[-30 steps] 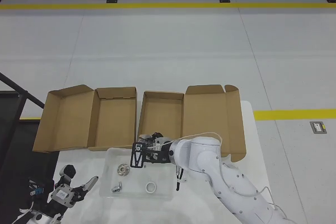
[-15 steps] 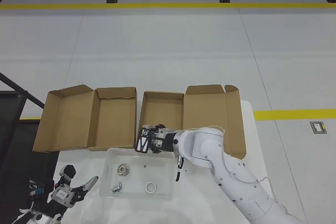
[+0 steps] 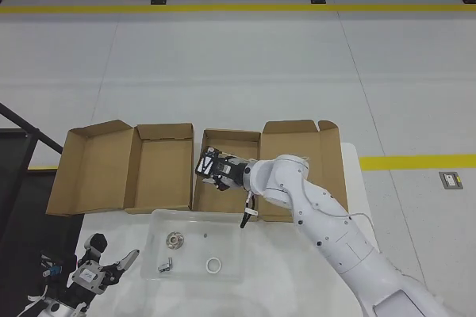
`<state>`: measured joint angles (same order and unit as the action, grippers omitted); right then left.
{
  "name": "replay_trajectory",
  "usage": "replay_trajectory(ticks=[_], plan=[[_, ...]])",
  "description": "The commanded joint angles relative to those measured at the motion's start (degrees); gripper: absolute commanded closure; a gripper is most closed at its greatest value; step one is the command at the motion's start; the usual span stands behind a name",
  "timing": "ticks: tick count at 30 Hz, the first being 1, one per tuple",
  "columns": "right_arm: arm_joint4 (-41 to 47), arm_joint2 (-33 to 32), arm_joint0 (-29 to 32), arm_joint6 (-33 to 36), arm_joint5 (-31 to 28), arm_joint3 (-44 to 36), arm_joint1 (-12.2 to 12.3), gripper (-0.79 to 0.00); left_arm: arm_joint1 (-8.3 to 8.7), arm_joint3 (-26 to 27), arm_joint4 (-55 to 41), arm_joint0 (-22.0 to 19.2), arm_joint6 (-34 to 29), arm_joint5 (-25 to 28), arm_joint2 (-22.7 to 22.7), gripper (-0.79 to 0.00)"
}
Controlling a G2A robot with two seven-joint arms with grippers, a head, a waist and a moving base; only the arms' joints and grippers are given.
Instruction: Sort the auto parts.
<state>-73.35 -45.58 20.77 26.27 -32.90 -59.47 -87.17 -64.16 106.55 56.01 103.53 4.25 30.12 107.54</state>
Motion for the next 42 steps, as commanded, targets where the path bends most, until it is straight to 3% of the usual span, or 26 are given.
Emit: replay_trajectory(ticks=[1,8,19,26,28,29,31,34,42], plan=[[0.66,0.84,-1.13,-0.64,-0.02,2.7,-0.63,0.0,0.0,0.0,0.0,0.0,0.0,0.0,0.0,-0.785],[3.72,2.6,-4.77,0.15,1.46,12.58,-2.82,0.0,0.0,0.0,0.0,0.0,0.0,0.0,0.0,-0.785],[12.32,6.08,-11.73,10.08,2.66,32.62,-8.57,0.0,0.0,0.0,0.0,0.0,0.0,0.0,0.0,-0.785],[14.24,6.96,-13.9,9.28,3.89,40.65,-11.37,0.0,0.0,0.0,0.0,0.0,0.0,0.0,0.0,-0.785],[14.45,7.1,-14.23,8.74,3.84,42.09,-11.91,-0.376,0.0,0.0,0.0,0.0,0.0,0.0,0.0,-0.785],[14.46,7.18,-14.35,8.47,3.74,42.69,-12.15,-0.502,0.0,0.0,0.0,0.0,0.0,0.0,0.0,-0.785],[14.5,7.3,-14.53,8.01,3.55,43.73,-12.57,-0.64,0.0,0.0,0.0,0.0,0.0,0.0,0.0,-0.785],[14.58,7.37,-14.78,7.34,3.26,45.02,-13.05,-0.69,0.0,0.0,0.0,0.0,0.0,0.0,0.0,-0.785],[14.68,7.31,-15.27,6.39,2.65,47.19,-13.74,-0.68,0.0,0.0,0.0,0.0,0.0,0.0,0.0,-0.785]])
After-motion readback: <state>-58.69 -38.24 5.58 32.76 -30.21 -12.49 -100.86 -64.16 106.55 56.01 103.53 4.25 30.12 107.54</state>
